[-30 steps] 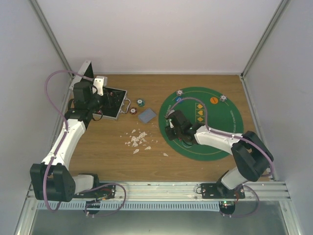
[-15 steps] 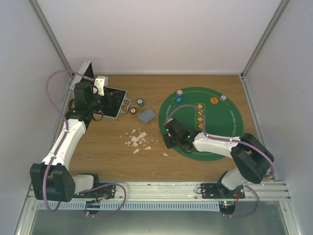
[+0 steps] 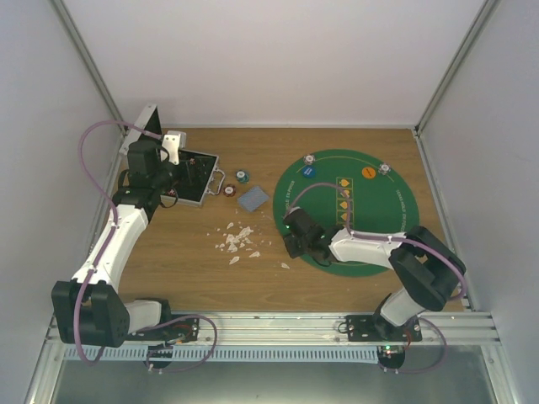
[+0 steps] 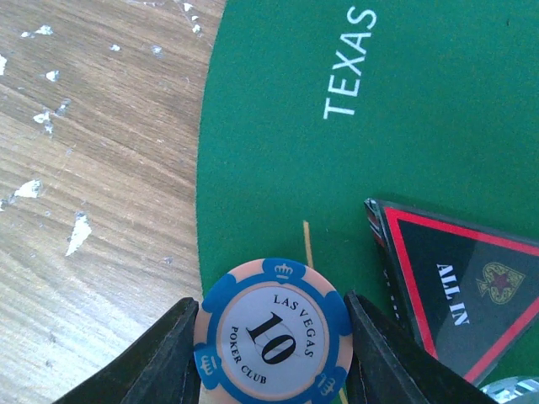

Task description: Distribute texas hold em gaming equipment

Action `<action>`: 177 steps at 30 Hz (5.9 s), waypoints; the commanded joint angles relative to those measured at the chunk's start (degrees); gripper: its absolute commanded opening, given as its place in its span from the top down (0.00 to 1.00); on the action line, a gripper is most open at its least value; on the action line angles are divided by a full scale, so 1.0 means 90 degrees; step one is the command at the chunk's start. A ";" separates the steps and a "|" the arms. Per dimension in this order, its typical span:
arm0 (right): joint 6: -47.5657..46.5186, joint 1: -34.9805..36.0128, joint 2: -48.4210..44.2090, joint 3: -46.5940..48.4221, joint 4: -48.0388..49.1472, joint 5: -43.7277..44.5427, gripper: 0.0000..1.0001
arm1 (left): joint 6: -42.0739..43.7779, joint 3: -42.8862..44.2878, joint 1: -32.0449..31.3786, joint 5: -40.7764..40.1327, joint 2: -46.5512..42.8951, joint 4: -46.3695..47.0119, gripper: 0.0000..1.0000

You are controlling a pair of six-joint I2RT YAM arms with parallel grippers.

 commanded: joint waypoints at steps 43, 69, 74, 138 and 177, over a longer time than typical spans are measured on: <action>-0.1491 -0.0788 0.0023 0.2604 -0.0684 -0.1037 0.25 | 0.0150 0.0031 -0.0361 -0.0869 -0.0606 0.0181 0.02; -0.2340 -0.0913 0.4760 0.7733 -0.1599 -0.1860 0.23 | 0.0284 0.0036 -0.0399 -0.1270 -0.0436 0.0130 0.01; -0.2354 -0.0909 0.5276 0.8398 -0.1890 -0.1545 0.23 | 0.0277 0.0050 -0.0393 -0.1232 -0.0455 0.0130 0.01; -0.2530 -0.1047 0.6145 0.9327 -0.2269 -0.1249 0.54 | 0.0148 0.0057 -0.0396 -0.0743 -0.0324 0.0162 0.02; -0.2471 -0.1232 0.4959 0.8832 -0.1970 -0.1503 0.63 | 0.0159 0.0031 -0.0403 -0.0812 -0.0321 0.0177 0.02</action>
